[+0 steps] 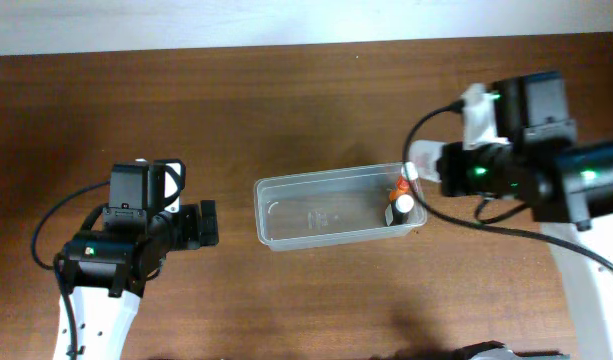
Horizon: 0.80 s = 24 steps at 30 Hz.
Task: Pack container
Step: 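Grasp the white dropper bottle with the right gripper, place it in container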
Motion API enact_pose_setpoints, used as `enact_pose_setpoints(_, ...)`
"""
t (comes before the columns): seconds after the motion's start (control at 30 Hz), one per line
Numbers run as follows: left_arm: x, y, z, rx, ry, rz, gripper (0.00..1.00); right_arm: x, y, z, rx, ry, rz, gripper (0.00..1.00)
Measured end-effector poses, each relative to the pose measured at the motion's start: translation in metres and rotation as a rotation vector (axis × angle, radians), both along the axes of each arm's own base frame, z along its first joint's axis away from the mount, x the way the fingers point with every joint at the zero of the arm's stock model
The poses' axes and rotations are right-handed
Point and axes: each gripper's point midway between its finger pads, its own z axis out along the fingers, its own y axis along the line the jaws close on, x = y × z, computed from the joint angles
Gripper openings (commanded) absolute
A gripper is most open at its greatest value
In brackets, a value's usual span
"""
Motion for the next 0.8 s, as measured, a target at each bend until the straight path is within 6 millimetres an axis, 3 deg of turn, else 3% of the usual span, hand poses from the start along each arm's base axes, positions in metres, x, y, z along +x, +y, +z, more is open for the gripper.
enact_pose_setpoints(0.13, 0.0, 0.0, 0.0, 0.0, 0.0, 0.0, 0.99, 0.011, 0.031, -0.022, -0.005, 0.06, 0.066, 0.15)
enact_pose_setpoints(0.3, 0.0, 0.0, 0.0, 0.0, 0.0, 0.0, 0.99, 0.035, 0.049, -0.065, -0.031, 0.167, 0.081, 0.15)
enact_pose_setpoints(0.63, 0.0, 0.0, 0.0, 0.0, 0.001, 0.0, 0.99, 0.063, 0.053, -0.163, -0.126, 0.404, 0.066, 0.15)
enact_pose_setpoints(0.8, 0.0, 0.0, 0.0, 0.0, 0.001, 0.0, 1.0, 0.066, 0.053, -0.188, -0.149, 0.458, 0.063, 0.15)
